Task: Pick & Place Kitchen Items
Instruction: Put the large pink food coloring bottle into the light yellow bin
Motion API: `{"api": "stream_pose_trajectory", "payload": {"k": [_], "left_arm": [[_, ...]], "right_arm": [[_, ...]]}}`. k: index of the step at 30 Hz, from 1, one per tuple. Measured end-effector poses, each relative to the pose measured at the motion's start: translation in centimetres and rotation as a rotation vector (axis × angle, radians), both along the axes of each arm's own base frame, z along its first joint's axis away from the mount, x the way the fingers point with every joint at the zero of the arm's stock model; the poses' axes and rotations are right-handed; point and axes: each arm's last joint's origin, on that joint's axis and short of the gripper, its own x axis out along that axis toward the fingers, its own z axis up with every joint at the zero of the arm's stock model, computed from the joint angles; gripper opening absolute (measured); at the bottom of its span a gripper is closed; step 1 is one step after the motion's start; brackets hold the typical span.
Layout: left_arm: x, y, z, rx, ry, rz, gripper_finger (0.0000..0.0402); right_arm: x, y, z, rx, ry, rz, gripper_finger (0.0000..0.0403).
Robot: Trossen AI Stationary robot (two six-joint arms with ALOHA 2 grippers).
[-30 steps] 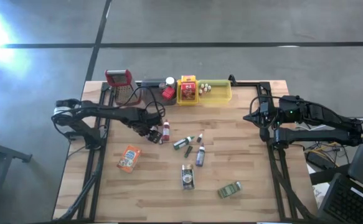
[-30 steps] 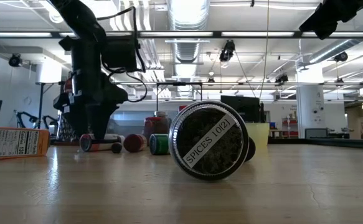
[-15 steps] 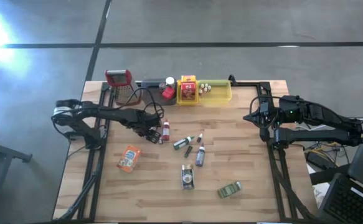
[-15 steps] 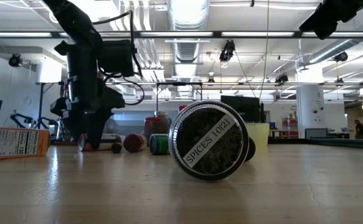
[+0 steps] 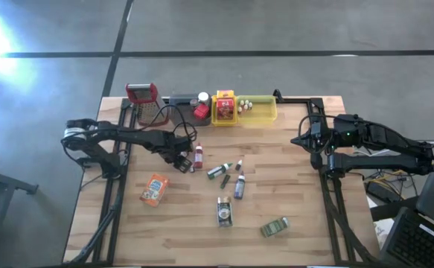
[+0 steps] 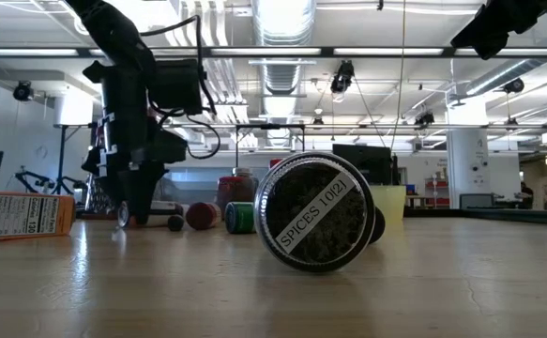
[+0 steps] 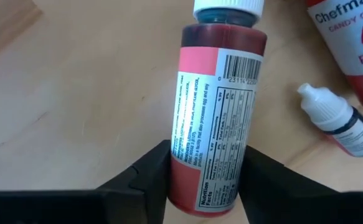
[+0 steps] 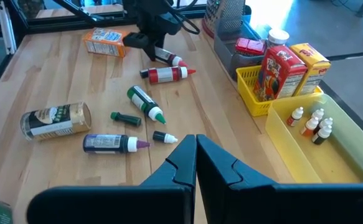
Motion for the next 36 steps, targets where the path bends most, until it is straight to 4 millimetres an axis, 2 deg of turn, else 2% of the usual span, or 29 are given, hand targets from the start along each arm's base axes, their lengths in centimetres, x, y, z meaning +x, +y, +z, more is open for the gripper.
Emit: {"api": "stream_pose_trajectory", "payload": {"k": [7, 11, 16, 19, 24, 30, 33, 36], "left_arm": [[-0.4, -0.1, 1.1, 0.009, -0.035, -0.017, 0.0159], [-1.0, -0.2, 2.7, 0.045, -0.093, -0.013, 0.0159], [-2.0, -0.4, 5.2, 0.204, -0.209, 0.009, 0.0158], [-1.8, -0.6, 6.7, 0.336, -0.361, 0.011, 0.0159], [-0.5, -1.4, 8.0, 0.442, -0.736, -0.103, 0.0159], [1.0, -2.5, 8.7, 0.645, -1.153, -0.398, 0.016], [1.8, -2.6, 8.6, 0.789, -1.241, -0.479, 0.016], [2.7, -2.5, 8.1, 0.855, -1.271, -0.492, 0.016]], "right_arm": [[0.0, 0.0, 0.0, -0.002, 0.0, 0.001, 0.0008], [0.2, 0.0, 0.2, -0.01, -0.02, 0.004, 0.0008], [1.1, -0.2, 1.1, -0.027, -0.124, 0.004, 0.0008], [1.6, -0.3, 1.7, -0.045, -0.19, 0.008, 0.0008], [2.9, -0.5, 2.5, -0.13, -0.26, 0.034, 0.0008], [5.3, -0.8, 2.4, -0.119, -0.279, 0.03, 0.0009], [6.8, -1.0, 2.2, -0.085, -0.26, 0.037, 0.0009], [8.2, -1.2, 2.2, -0.075, -0.235, 0.047, 0.0021]]}}
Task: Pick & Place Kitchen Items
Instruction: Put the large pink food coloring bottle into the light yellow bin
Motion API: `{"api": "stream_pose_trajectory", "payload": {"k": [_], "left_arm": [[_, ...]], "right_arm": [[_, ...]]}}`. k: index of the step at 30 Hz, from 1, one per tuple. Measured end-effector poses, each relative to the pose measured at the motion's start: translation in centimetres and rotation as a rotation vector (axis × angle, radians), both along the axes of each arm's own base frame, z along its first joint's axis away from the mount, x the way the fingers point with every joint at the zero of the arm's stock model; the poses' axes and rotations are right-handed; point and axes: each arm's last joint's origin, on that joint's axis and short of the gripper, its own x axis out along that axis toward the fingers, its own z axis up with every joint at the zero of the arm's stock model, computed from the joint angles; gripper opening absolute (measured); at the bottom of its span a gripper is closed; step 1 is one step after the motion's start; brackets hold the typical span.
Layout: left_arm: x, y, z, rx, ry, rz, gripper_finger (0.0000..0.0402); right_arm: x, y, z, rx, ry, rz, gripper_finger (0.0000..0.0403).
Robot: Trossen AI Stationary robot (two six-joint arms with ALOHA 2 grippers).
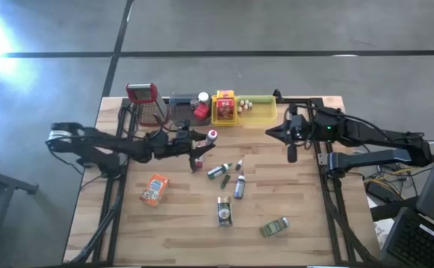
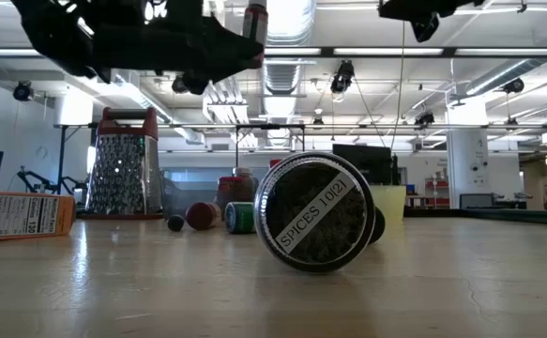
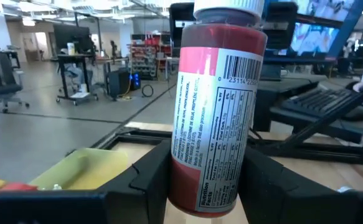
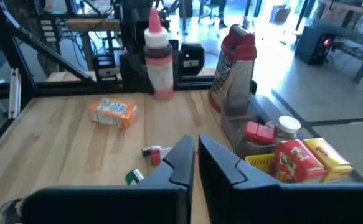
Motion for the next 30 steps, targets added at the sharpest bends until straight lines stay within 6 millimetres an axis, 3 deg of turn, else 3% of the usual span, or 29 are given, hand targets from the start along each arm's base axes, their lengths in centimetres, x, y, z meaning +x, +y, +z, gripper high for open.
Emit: {"api": "stream_pose_trajectory", "payload": {"k": [5, 17, 23, 30], "left_arm": [[2.0, 0.2, -0.5, 0.025, 0.029, 0.005, 0.016], [6.9, 0.7, 0.6, 0.033, -0.012, 0.02, 0.0161], [8.1, 0.9, 1.3, 0.036, -0.034, 0.022, 0.0161], [9.0, 1.1, 2.3, 0.055, -0.067, 0.029, 0.0161]], "right_arm": [[1.8, -0.3, 1.0, 0.004, 0.016, 0.001, 0.0079], [5.8, -0.8, 2.6, -0.053, 0.046, 0.044, 0.023], [6.7, -1.0, 2.9, -0.069, 0.057, 0.052, 0.0275], [7.3, -1.0, 3.1, -0.083, 0.048, 0.061, 0.0294]]}}
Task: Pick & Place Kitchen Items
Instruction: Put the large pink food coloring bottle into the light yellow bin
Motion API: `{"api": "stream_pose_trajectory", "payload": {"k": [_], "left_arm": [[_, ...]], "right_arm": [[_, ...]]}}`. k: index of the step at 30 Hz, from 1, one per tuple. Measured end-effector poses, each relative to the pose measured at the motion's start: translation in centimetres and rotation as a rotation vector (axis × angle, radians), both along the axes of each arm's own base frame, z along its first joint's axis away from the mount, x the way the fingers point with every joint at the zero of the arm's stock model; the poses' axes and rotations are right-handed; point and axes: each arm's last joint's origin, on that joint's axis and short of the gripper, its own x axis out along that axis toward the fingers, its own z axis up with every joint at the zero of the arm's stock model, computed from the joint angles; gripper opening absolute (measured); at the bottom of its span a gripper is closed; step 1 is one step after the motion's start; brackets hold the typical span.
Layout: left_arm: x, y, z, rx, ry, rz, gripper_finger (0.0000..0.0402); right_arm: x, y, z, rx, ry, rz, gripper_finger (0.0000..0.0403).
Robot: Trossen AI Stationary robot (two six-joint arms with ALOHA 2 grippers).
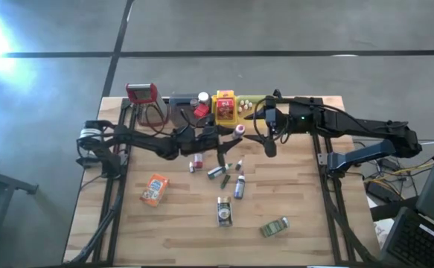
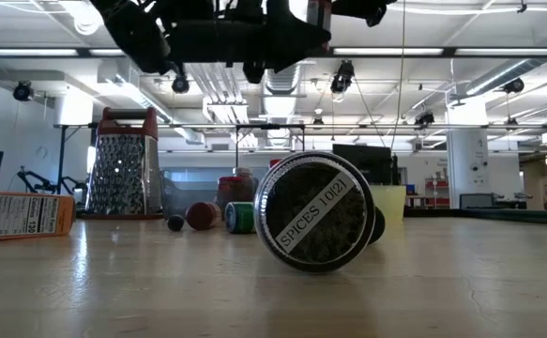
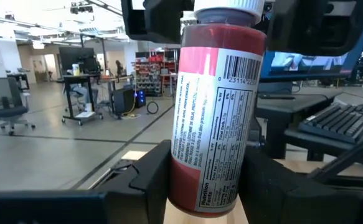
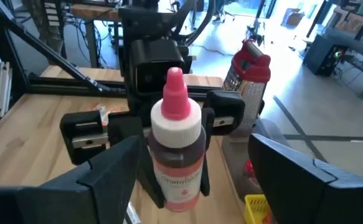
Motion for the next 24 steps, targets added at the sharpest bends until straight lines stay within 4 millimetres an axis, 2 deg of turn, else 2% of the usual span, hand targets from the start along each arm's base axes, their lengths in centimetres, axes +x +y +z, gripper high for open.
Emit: {"api": "stream_pose_trajectory", "payload": {"k": [12, 24], "left_arm": [[1.7, 0.5, 0.3, 0.003, -0.015, 0.008, 0.0161], [2.0, 0.4, 0.5, 0.01, -0.007, -0.005, 0.0161]], "right_arm": [[0.2, 0.0, 0.1, -0.005, -0.029, 0.018, 0.0246], [0.2, 0.0, 0.2, -0.031, -0.029, 0.021, 0.0173]]}}
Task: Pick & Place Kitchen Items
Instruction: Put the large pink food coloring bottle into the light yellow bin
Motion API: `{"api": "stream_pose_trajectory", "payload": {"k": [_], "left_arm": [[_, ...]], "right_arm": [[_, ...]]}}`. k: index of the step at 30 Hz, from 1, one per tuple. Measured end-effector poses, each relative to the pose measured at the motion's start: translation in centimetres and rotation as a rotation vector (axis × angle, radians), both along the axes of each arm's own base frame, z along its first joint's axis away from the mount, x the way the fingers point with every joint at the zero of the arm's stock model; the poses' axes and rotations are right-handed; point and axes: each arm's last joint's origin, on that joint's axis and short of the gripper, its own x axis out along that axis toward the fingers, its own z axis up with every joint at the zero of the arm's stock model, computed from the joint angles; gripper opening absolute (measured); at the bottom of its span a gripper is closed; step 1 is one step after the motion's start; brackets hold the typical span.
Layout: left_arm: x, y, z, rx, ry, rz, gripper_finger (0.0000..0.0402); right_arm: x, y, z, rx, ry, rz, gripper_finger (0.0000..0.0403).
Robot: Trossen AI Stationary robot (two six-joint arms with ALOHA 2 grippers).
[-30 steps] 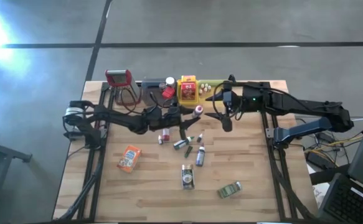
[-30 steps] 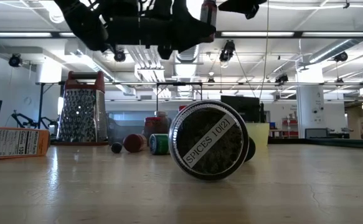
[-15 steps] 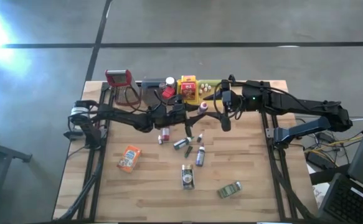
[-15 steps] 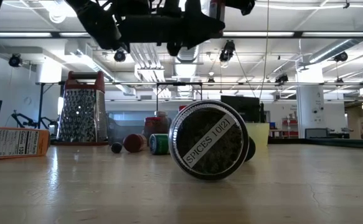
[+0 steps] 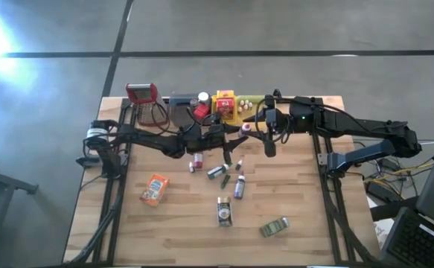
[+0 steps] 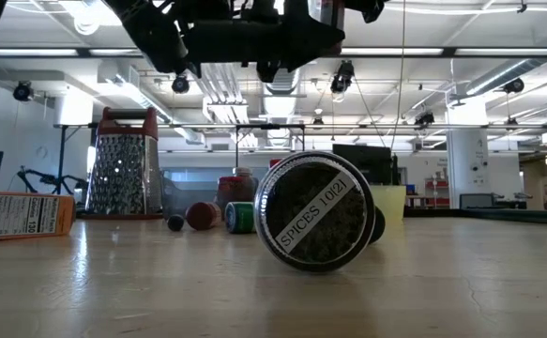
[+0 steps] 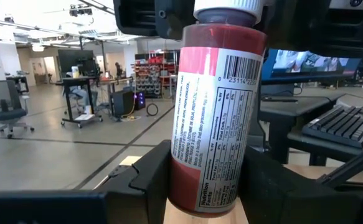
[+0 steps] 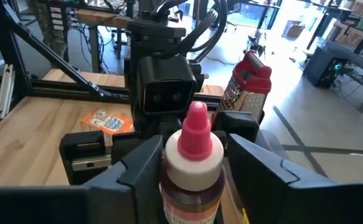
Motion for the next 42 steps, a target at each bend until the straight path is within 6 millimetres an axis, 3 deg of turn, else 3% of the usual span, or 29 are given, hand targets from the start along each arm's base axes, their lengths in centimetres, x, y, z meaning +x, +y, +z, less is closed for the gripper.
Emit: {"api": "stream_pose_trajectory", "payload": {"k": [9, 17, 21, 26, 32, 36, 42], "left_arm": [[0.0, 0.0, 0.0, 0.001, 0.003, 0.0, 0.0161], [0.0, 0.0, -0.1, -0.005, 0.005, 0.007, 0.0167], [0.0, 0.1, -0.1, -0.005, 0.009, 0.031, 0.0192], [-0.1, 0.2, -0.1, -0.02, 0.005, 0.081, 0.0256], [-1.0, 0.7, 0.0, -0.051, 0.16, 0.297, 0.0312], [-2.2, 0.9, 0.3, -0.062, 0.282, 0.412, 0.0313], [-3.2, 0.6, -0.7, -0.072, 0.308, 0.433, 0.0307]], "right_arm": [[0.0, 0.0, 0.0, -0.019, 0.001, 0.005, 0.0113], [0.0, 0.0, -0.1, 0.008, 0.007, -0.003, 0.0133], [-0.1, 0.0, -0.2, 0.009, 0.024, -0.016, 0.0123], [-0.2, -0.2, -0.2, 0.017, 0.031, -0.04, 0.0113], [-2.2, -1.3, -0.5, 0.066, 0.119, -0.153, 0.0124], [-4.1, -2.4, -0.8, 0.07, 0.172, -0.259, 0.0113], [-5.9, -4.7, -2.6, 0.079, 0.17, -0.401, 0.0121]]}}
